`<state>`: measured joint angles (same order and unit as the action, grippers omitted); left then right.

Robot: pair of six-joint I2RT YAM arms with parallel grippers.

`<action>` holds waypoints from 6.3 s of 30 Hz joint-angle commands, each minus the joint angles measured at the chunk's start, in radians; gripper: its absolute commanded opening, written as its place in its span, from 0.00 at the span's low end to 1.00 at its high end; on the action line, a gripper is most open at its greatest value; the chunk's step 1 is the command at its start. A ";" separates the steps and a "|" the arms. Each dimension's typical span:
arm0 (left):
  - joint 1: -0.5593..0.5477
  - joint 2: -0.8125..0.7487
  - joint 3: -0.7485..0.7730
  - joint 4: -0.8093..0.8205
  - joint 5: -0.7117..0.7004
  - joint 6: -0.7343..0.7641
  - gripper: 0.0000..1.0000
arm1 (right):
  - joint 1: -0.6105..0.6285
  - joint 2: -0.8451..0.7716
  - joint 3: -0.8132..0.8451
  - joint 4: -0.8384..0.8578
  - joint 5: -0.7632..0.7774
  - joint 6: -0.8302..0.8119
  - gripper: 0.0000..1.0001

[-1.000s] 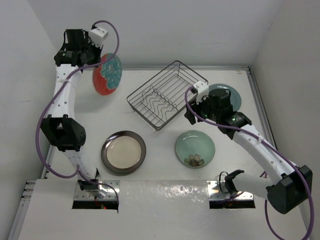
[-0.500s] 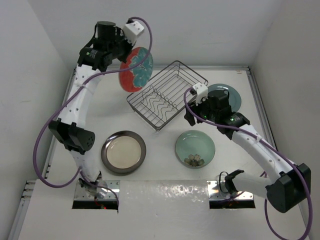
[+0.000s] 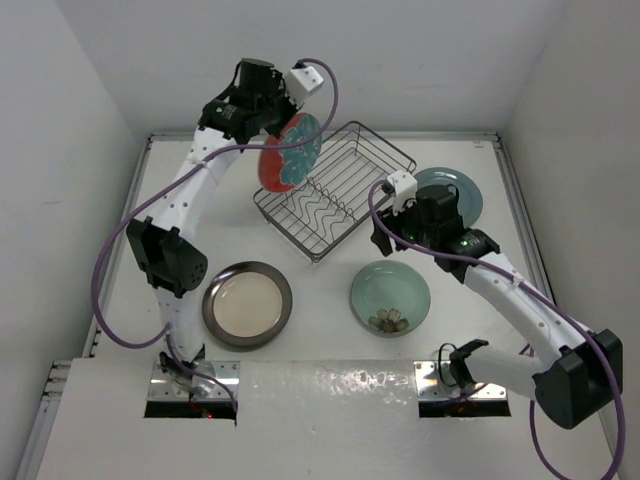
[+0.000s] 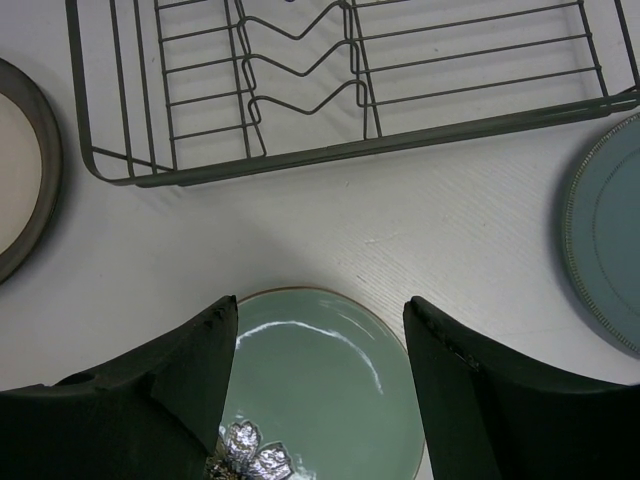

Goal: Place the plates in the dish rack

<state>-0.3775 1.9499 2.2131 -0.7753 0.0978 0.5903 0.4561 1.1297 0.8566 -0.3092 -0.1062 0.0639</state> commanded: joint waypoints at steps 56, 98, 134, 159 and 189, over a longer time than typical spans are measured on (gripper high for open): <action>0.507 -0.291 -0.404 -0.266 0.439 -0.001 0.99 | 0.006 -0.041 -0.044 -0.108 0.148 0.097 0.90; 0.542 -0.227 -1.336 -0.061 0.439 0.250 0.48 | 0.006 -0.154 -0.110 -0.080 0.105 0.140 0.90; 0.557 -0.451 -0.727 -0.308 0.166 0.255 0.00 | 0.004 -0.142 -0.077 -0.127 0.246 0.154 0.91; 0.487 -0.354 0.005 0.131 -0.046 -0.273 0.00 | 0.006 -0.107 -0.080 -0.120 0.284 0.169 0.91; -0.098 -0.215 -0.145 0.304 -0.125 -0.184 0.00 | 0.006 -0.088 -0.111 -0.156 0.290 0.255 0.90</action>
<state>-0.4305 1.7733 2.0369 -0.6884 0.0116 0.3702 0.4561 1.0321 0.7479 -0.4835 0.1761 0.2989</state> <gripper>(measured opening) 0.051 0.905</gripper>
